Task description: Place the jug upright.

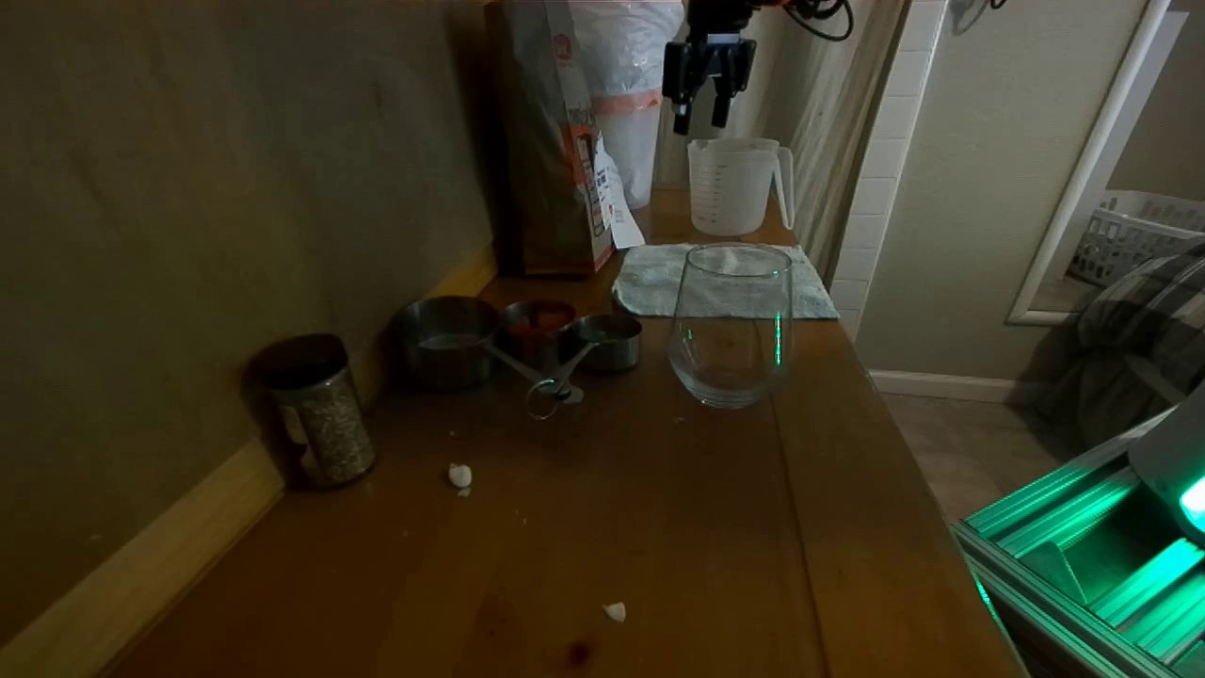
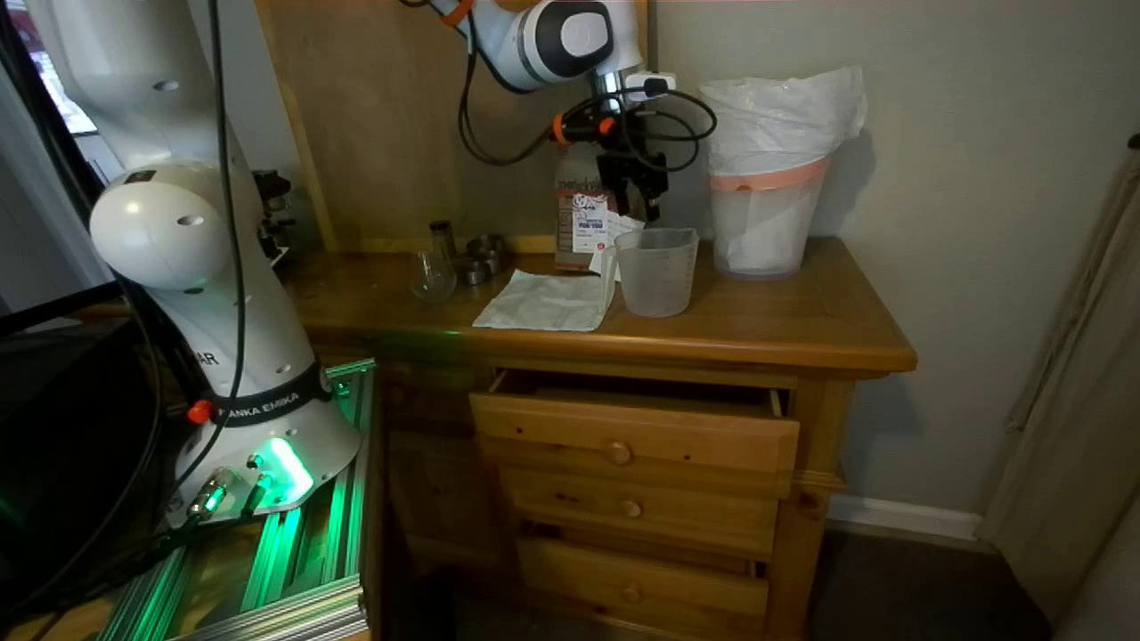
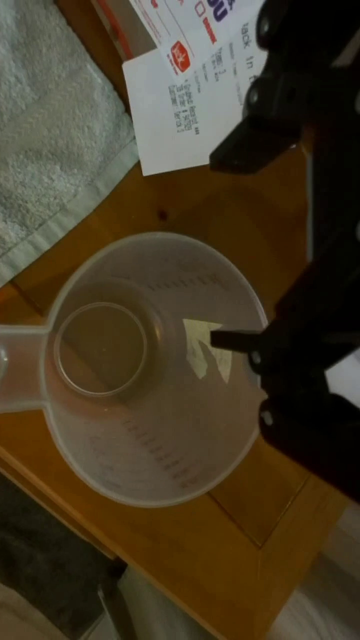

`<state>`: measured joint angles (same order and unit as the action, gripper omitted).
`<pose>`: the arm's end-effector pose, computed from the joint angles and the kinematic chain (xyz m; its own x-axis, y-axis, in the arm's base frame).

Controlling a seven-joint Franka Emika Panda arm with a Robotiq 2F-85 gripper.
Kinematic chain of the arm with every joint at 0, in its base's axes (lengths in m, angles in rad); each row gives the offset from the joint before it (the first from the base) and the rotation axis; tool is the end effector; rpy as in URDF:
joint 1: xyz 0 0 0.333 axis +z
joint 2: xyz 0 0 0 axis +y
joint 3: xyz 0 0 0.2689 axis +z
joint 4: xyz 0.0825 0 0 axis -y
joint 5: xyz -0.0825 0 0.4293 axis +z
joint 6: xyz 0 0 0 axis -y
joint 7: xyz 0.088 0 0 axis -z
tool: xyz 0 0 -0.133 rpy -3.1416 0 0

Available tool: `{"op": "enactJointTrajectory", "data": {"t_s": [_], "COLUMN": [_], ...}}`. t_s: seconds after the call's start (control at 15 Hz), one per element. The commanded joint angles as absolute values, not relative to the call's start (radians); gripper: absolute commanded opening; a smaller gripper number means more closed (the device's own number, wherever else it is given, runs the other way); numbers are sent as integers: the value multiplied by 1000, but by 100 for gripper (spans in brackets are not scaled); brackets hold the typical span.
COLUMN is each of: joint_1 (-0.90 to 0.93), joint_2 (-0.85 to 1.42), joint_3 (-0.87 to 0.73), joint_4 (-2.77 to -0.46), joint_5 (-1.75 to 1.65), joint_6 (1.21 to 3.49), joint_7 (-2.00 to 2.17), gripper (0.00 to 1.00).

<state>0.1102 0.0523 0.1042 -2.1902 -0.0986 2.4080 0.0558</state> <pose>0.5795 0.1240 0.2782 0.9599 0.2259 0.1663 0.2183 -0.9739 0.0625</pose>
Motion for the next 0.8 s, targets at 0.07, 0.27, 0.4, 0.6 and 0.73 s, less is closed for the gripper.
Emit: {"op": "enactJointTrajectory", "data": {"t_s": [0.07,0.27,0.4,0.6,0.73], "joint_1": [111,91,78,74,74], "joint_2": [-65,-153,-202,-174,-173], "joint_3": [100,100,102,106,107], "joint_4": [-2221,-2253,-2270,-2239,-2239], "joint_5": [-193,-213,-201,-179,-179], "joint_6": [2351,2299,2265,2268,2268], "joint_7": [206,273,288,250,250], "gripper": [100,100,100,100,100]}}
